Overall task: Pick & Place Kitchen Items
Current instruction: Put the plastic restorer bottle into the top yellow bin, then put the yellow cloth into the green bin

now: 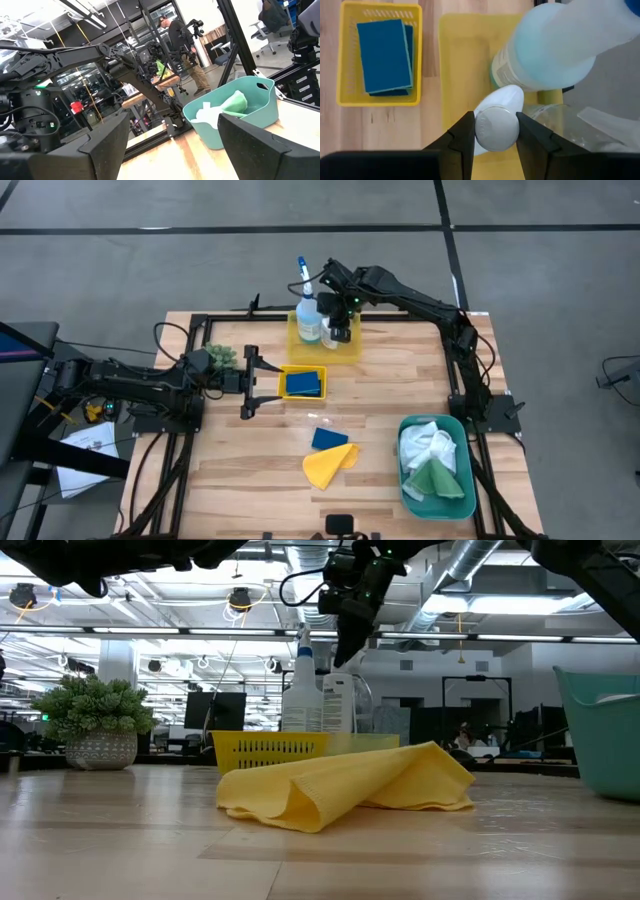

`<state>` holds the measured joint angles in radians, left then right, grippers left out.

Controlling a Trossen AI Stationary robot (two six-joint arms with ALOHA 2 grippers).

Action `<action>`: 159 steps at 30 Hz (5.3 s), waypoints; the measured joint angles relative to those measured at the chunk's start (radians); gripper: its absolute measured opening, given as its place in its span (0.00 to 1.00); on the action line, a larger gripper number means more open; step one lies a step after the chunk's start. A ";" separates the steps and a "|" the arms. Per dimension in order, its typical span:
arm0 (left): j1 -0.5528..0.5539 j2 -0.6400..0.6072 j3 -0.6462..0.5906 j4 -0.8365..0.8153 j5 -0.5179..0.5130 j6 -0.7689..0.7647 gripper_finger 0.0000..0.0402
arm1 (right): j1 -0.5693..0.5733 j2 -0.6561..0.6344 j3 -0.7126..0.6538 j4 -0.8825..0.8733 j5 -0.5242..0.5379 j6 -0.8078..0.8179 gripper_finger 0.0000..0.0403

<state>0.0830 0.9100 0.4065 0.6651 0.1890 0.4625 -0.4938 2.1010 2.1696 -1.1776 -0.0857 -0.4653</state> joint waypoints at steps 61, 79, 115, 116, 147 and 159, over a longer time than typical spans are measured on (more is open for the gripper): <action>0.000 0.000 0.000 -0.014 0.000 0.003 0.74 | 0.005 0.006 0.004 -0.019 -0.059 -0.142 0.36; 0.000 0.000 0.000 -0.015 -0.001 0.003 0.74 | 0.006 -0.001 0.156 -0.054 -0.130 -0.016 0.02; 0.000 0.000 0.000 -0.059 -0.087 -0.026 0.74 | 0.223 -0.807 -0.576 0.298 0.014 0.319 0.00; 0.000 0.000 0.000 -0.059 -0.088 -0.026 0.74 | 0.227 -0.859 -0.649 0.345 0.015 0.337 0.00; -0.064 0.000 0.000 0.039 -0.090 -0.056 0.74 | 0.455 -1.886 -1.587 0.852 0.113 0.561 0.00; -0.164 0.016 0.052 0.001 -0.314 -0.053 0.74 | 0.455 -1.826 -1.588 0.898 0.110 0.528 0.27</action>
<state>-0.0812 0.9258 0.4589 0.6662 -0.1246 0.4096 -0.0387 0.2750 0.5816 -0.2800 0.0238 0.0631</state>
